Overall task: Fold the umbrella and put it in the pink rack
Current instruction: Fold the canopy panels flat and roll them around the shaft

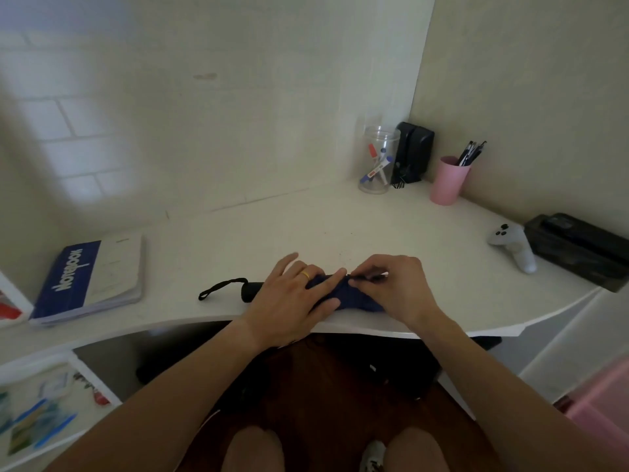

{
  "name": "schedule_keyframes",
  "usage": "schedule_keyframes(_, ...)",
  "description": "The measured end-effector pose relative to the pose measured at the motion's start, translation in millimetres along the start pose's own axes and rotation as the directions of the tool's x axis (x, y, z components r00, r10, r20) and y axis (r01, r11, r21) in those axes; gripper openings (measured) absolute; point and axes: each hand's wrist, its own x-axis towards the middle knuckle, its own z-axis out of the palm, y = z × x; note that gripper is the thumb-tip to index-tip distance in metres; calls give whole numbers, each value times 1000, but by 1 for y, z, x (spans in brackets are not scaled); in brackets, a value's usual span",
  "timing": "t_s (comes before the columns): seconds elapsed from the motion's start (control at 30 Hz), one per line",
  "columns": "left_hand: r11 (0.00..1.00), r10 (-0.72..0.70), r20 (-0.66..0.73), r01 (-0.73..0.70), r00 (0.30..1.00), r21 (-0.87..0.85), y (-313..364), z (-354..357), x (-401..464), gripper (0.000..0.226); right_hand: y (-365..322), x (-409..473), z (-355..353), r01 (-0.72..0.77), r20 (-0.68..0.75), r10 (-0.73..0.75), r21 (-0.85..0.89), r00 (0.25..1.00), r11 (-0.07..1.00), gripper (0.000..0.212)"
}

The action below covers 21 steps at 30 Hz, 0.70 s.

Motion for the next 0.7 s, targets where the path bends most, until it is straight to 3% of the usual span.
schedule_keyframes(0.17, 989, -104, 206, 123, 973, -86, -9, -13, 12, 55, 2, 22, -14, -63, 229, 70, -37, 971, 997, 9)
schedule_keyframes(0.27, 964, -158, 198, 195, 967, -181, -12, -11, 14, 66, 1, 33, -18, -190, 389, 154, 57, 909, 980, 10)
schedule_keyframes(0.57, 923, -205, 50, 210, 978, -323, -6, -3, 10, 48, -6, 40, -19, -261, 352, 234, 30, 906, 965, 12)
schedule_keyframes(0.7, 941, -160, -13, 148, 987, -304, -5, -5, 10, 43, -4, 45, -19, -116, 364, 172, -170, 915, 979, 49)
